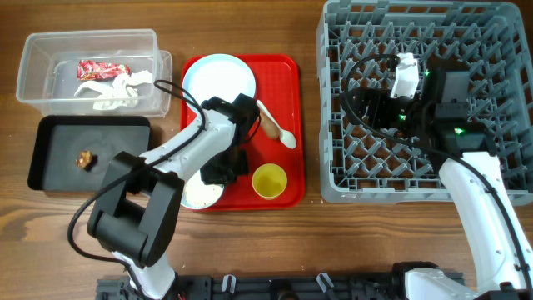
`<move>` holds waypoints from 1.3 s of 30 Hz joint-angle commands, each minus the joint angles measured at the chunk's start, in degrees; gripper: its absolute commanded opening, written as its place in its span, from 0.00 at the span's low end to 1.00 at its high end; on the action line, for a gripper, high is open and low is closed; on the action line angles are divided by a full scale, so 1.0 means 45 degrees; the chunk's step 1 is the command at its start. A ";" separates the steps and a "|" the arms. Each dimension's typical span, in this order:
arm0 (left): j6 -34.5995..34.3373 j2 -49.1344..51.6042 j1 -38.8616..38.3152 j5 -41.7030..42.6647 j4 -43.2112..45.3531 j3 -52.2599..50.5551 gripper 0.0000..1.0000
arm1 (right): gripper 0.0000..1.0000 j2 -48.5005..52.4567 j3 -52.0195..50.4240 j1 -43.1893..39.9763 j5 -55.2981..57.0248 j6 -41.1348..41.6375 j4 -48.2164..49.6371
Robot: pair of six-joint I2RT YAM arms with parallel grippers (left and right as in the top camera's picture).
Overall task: Sort waste into correct bins and load items into the dishwasher rack
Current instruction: 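Grasp the white bowl of rice with the left gripper, then tip the white bowl over the black tray to pour out rice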
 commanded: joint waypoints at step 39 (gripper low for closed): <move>0.6105 0.0291 1.5693 2.0181 0.3104 -0.0039 0.04 | 1.00 0.0180 0.0155 0.0053 0.0238 0.0039 0.0539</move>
